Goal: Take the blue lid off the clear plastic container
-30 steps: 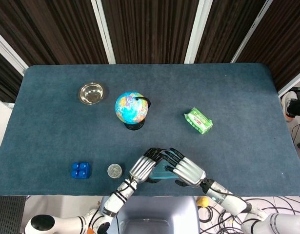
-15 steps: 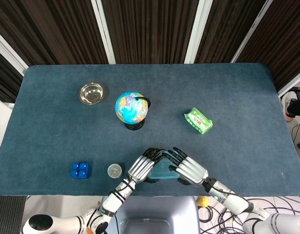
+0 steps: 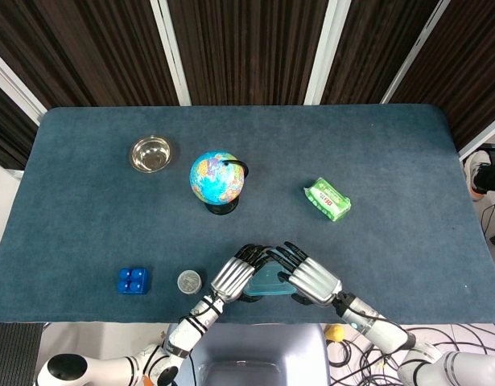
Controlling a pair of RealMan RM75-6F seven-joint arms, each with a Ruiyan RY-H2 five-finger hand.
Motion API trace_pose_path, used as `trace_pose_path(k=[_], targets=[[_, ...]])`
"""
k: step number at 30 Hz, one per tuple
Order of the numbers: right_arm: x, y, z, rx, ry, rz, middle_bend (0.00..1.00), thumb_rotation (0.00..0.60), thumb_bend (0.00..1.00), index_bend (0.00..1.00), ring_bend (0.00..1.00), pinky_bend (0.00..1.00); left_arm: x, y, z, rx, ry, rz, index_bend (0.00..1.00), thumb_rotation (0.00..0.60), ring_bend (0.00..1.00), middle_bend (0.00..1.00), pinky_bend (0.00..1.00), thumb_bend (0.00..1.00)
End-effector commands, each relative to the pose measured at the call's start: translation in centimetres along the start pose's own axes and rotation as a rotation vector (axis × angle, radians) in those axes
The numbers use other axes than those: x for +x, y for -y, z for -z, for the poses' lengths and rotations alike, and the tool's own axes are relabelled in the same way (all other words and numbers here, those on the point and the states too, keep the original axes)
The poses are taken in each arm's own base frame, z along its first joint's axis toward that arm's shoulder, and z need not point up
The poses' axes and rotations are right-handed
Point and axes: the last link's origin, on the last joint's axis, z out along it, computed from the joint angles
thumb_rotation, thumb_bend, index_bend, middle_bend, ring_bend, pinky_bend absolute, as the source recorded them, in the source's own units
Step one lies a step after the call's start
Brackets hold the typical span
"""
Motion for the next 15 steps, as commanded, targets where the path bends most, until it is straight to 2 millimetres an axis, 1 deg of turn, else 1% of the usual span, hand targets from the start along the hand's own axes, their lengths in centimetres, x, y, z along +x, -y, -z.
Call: trace_pose_path(k=[1,9,15], targets=[[0.00,-0.03,-0.06,-0.002,0.002,0.002,0.00,0.600,0.22,0.46,0.00,0.00,0.02,0.03,0.00,-0.001,-0.001,-0.003,0.33,0.600,0.12,0.28,0.24,0.30],[0.48,-0.41,-0.21,-0.020,-0.006,-0.017,0.00,0.600,0.22,0.46,0.00,0.00,-0.07,-0.03,0.15,-0.012,0.008,-0.009,0.33,0.600,0.12,0.29,0.24,0.30],[0.72,-0.32,-0.50,-0.023,-0.013,-0.023,0.00,0.600,0.22,0.47,0.00,0.00,-0.22,-0.26,0.24,-0.024,0.012,-0.015,0.33,0.600,0.13,0.31,0.24,0.30]])
